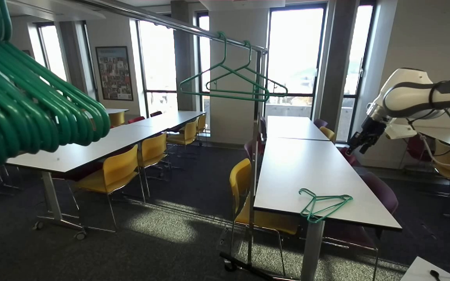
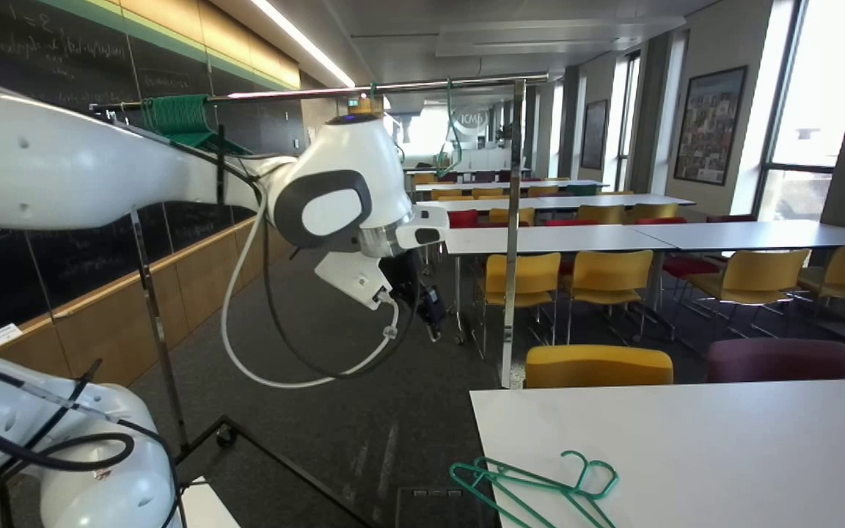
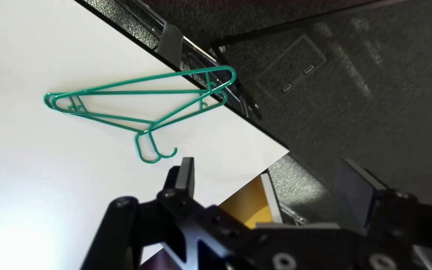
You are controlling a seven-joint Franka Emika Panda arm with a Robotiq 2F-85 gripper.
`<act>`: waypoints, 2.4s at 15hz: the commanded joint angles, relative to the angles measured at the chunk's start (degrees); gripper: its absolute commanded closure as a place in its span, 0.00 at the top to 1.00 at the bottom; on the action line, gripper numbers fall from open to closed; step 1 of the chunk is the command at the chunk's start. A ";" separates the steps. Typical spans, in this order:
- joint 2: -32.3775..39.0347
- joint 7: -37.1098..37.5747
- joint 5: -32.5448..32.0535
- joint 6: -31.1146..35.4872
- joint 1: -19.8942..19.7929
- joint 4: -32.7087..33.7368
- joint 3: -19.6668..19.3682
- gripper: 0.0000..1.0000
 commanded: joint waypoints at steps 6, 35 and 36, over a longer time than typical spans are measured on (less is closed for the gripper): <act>21.52 12.81 1.34 12.32 -5.94 3.68 2.35 1.00; 60.14 64.77 -5.49 19.06 -7.75 33.10 -0.29 1.00; 62.54 64.83 -4.12 18.27 -7.89 35.44 -0.66 1.00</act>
